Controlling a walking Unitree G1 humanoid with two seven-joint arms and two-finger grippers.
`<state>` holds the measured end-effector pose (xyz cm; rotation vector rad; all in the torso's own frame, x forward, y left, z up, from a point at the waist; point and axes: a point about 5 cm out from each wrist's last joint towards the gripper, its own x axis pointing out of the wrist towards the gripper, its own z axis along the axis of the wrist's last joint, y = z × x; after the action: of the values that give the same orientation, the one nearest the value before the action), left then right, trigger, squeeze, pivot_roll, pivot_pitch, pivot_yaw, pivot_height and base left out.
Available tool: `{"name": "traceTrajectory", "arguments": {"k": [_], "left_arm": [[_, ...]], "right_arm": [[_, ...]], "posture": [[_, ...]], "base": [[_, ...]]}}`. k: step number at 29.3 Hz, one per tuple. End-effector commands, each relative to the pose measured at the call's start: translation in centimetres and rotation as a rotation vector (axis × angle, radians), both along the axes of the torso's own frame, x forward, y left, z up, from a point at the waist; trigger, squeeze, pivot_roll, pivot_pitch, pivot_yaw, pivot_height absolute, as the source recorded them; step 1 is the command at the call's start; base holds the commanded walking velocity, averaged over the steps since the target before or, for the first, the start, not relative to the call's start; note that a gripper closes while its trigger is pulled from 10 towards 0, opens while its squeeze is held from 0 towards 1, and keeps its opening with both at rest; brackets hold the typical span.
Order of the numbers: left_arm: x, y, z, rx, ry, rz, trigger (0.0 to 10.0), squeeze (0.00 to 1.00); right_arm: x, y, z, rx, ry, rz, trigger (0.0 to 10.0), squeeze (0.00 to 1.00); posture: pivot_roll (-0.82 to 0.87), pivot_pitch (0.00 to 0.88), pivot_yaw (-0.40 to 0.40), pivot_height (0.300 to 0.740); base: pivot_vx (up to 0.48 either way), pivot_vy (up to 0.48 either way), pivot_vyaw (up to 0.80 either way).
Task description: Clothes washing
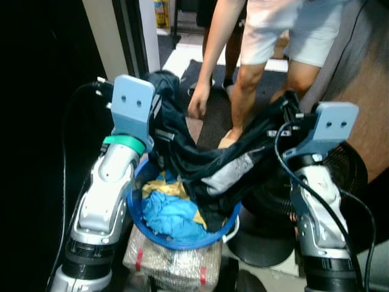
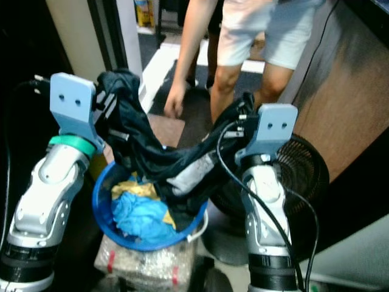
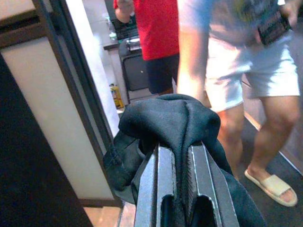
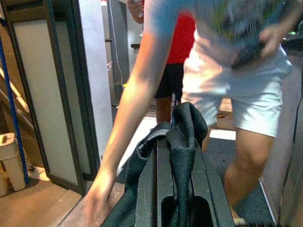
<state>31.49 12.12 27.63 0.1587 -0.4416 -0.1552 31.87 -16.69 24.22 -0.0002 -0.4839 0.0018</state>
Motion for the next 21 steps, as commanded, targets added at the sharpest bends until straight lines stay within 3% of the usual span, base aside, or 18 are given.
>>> {"name": "traceTrajectory", "arguments": {"k": [1,14,21], "left_arm": [[-0.24,0.03,0.31,0.005,-0.015,0.005,10.0,0.00],[-0.26,0.00,0.31,0.007,-0.013,0.003,10.0,0.00],[-0.25,0.05,0.30,0.007,-0.011,0.005,10.0,0.00]], "right_arm": [[-0.03,0.00,-0.03,0.016,-0.004,0.002,10.0,0.00],[-0.04,0.05,-0.06,0.016,-0.005,0.001,10.0,0.00],[-0.04,0.13,-0.05,0.016,-0.006,0.002,10.0,0.00]], "posture": [[0.09,0.063,0.028,0.692],[0.09,0.063,0.030,0.740],[0.09,0.064,0.030,0.740]], "base": [[0.000,0.000,0.00],[0.000,0.000,0.00],[0.000,0.000,0.00]]}}
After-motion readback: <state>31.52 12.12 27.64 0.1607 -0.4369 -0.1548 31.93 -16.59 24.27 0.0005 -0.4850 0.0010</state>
